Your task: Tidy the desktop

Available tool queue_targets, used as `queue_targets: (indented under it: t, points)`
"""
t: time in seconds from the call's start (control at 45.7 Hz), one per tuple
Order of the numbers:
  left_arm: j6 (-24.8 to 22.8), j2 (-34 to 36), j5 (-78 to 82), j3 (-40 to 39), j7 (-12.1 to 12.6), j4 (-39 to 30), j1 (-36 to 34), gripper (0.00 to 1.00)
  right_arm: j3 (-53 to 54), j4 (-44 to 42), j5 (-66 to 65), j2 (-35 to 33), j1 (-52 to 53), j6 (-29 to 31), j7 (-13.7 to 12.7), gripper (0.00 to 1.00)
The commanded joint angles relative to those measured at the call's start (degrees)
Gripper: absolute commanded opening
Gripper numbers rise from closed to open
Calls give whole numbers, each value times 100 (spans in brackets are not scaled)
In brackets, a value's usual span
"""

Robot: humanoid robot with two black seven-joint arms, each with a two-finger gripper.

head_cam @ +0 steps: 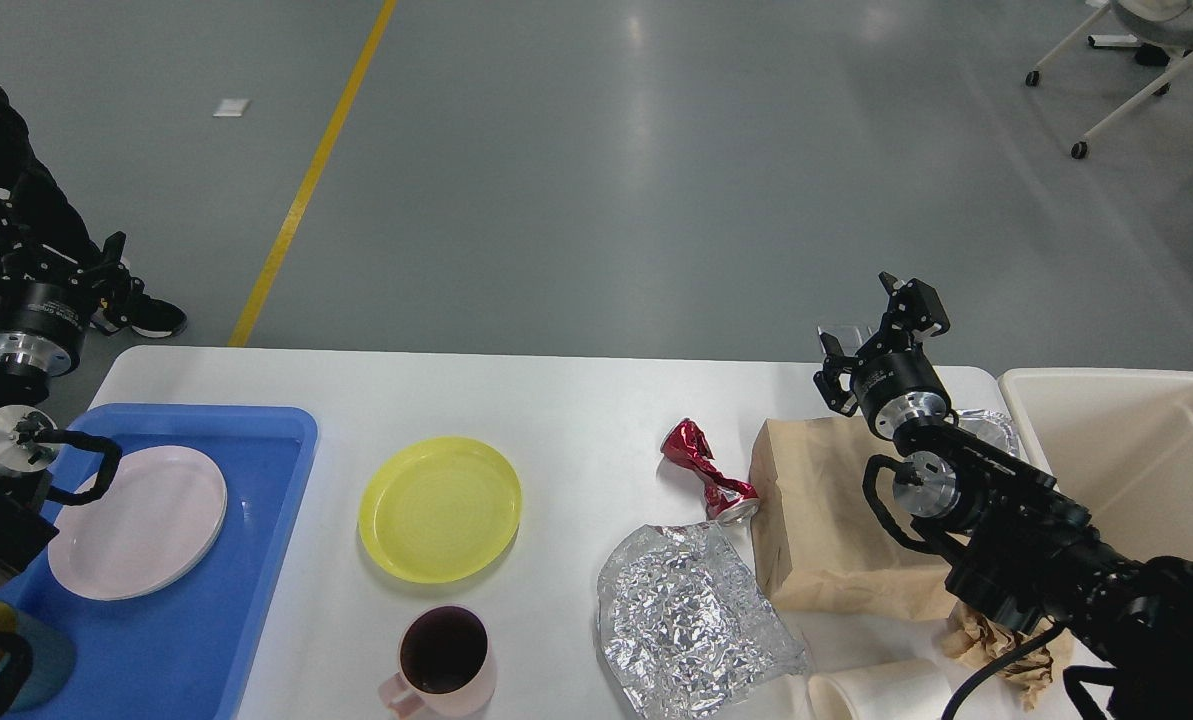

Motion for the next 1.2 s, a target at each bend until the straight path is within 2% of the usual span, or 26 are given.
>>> queue_targets:
  t: [0.0, 0.569, 0.722, 0.853, 0.918, 1.05, 1.181]
  points:
    - [-5, 7, 0, 3, 0, -7, 3, 96, 0, 0, 0, 0, 0, 6, -2, 100]
    - [-84, 16, 140, 108, 105, -15, 91, 96, 0, 0, 0, 0, 0, 6, -2, 100]
    - [-312, 60, 158, 1056, 184, -77, 3, 96, 0, 0, 0, 0, 0, 6, -2, 100]
    - [-1129, 86, 167, 1795, 193, -68, -164, 96, 0, 0, 0, 0, 0, 6, -2, 100]
    - [-1358, 104, 184, 2067, 202, -33, -304, 96, 0, 0, 0, 0, 0, 6, -2, 100]
    - [-1350, 419, 202, 2892, 211, 2, -419, 96, 0, 0, 0, 0, 0, 6, -2, 100]
    - [-1367, 675, 220, 4281, 211, 2, -673, 96, 0, 0, 0, 0, 0, 6, -2, 100]
